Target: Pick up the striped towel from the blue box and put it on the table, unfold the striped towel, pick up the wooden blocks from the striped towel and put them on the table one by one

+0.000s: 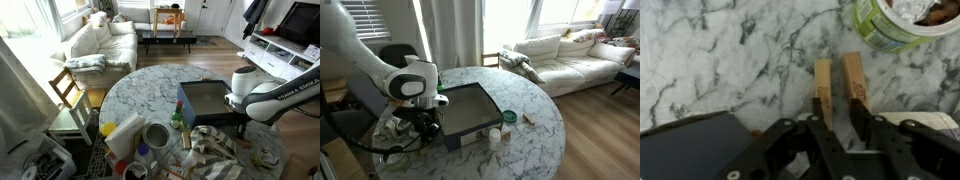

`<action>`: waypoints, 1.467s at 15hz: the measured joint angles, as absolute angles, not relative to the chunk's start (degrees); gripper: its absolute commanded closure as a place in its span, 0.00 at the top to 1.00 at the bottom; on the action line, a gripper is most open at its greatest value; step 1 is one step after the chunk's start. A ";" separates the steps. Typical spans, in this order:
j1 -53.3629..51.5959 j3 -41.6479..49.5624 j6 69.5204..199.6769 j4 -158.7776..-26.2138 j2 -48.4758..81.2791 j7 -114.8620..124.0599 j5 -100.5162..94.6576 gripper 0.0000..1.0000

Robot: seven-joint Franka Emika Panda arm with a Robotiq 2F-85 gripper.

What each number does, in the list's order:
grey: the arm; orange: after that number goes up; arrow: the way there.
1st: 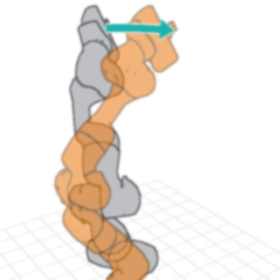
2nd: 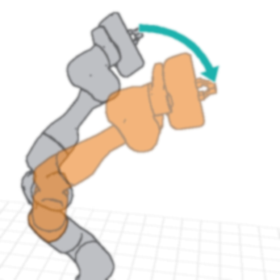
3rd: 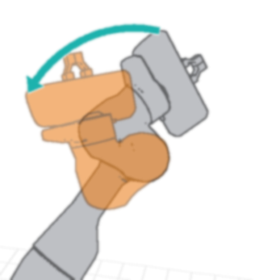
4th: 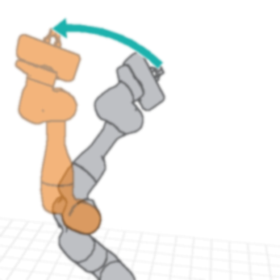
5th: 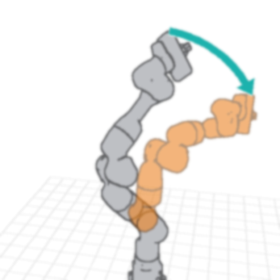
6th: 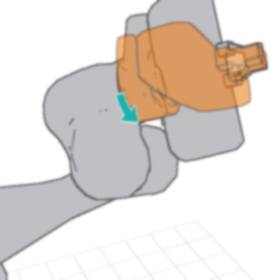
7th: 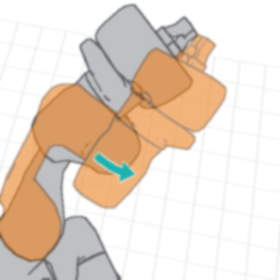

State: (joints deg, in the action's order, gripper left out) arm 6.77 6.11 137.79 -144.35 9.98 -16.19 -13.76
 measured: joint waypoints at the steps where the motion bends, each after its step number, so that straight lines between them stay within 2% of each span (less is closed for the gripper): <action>1: 6.77 6.11 137.79 -144.33 9.92 -16.19 -14.01 0.73; 4: 6.77 6.13 137.79 -144.25 9.23 -16.18 -14.78 0.95; 5: 6.74 6.12 137.77 -144.25 8.75 -16.21 -14.88 1.00; 8: 6.68 5.66 135.44 -144.24 6.80 -17.48 -13.69 1.00; 16: 4.24 3.03 114.77 -142.40 -3.72 -18.37 -4.42 1.00; 22: 3.46 3.14 110.77 -140.62 -13.25 -18.36 3.71 1.00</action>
